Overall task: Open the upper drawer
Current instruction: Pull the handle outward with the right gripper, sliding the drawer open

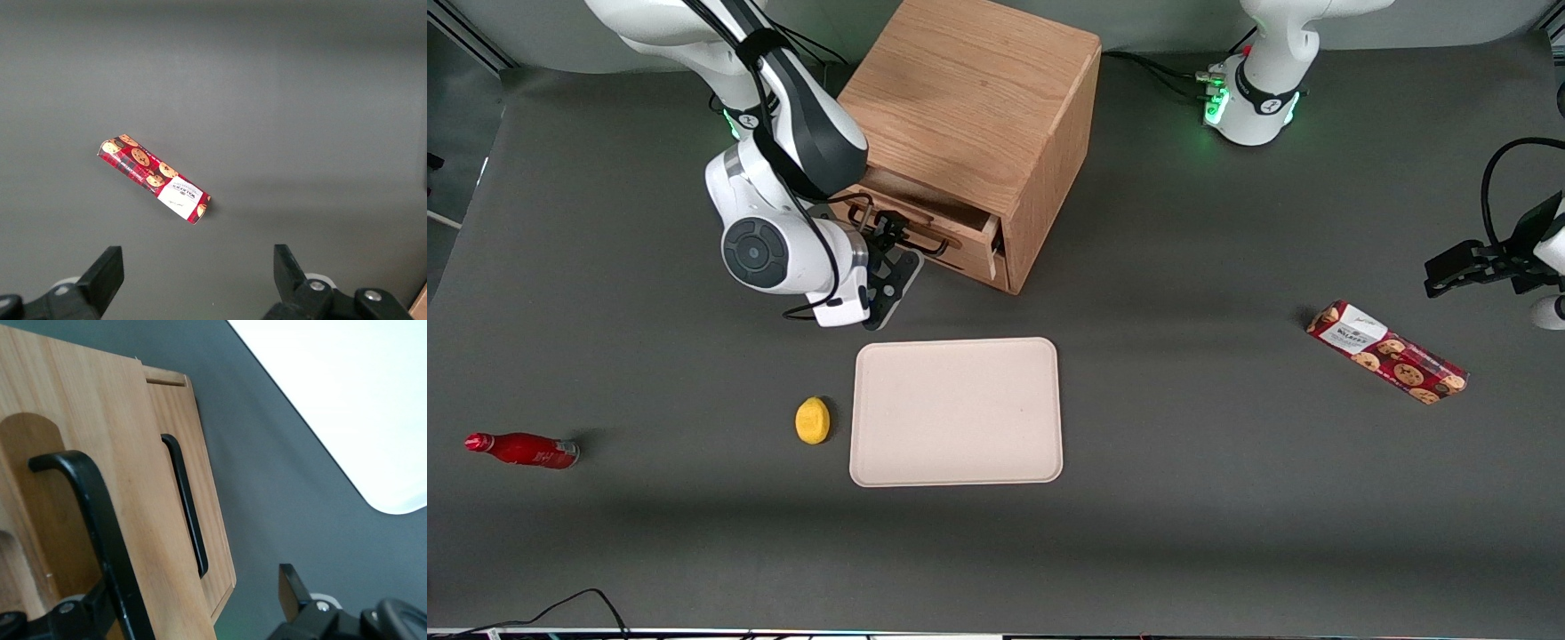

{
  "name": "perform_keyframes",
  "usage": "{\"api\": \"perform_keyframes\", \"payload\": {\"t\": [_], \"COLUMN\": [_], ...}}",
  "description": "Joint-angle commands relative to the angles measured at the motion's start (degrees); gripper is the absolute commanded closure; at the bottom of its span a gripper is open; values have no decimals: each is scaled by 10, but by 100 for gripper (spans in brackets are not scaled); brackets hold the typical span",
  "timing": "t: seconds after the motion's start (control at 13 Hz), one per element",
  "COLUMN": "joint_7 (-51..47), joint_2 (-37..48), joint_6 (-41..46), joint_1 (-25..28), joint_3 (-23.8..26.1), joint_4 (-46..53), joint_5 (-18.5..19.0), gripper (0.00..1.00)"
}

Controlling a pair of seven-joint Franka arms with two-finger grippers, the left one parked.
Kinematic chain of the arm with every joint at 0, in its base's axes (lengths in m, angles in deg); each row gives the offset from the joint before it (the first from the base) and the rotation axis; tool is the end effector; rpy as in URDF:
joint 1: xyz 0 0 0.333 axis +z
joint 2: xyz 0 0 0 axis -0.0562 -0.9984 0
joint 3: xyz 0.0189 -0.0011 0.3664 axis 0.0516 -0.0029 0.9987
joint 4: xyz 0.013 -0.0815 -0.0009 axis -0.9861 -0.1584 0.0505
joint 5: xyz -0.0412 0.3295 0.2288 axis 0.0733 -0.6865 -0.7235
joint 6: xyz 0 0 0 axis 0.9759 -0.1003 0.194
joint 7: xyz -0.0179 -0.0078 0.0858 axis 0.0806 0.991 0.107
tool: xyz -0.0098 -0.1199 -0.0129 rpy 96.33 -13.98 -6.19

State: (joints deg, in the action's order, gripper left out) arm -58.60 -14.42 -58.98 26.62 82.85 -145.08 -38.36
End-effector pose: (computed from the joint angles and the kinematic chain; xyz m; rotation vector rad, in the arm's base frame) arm 0.5349 0.3220 0.4080 -2.5125 -1.2031 0.4412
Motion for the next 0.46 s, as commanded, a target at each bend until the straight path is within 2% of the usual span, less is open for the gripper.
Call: {"api": "perform_keyframes", "payload": {"t": [0.0, 0.38], "joint_7": [24, 24], "joint_2": [2, -11], "joint_6": [-1, -1], "joint_1": [-10, -22], "joint_3": [0, -1], "joint_4": [12, 30], "joint_5": [6, 8], "gripper": [0, 0]}}
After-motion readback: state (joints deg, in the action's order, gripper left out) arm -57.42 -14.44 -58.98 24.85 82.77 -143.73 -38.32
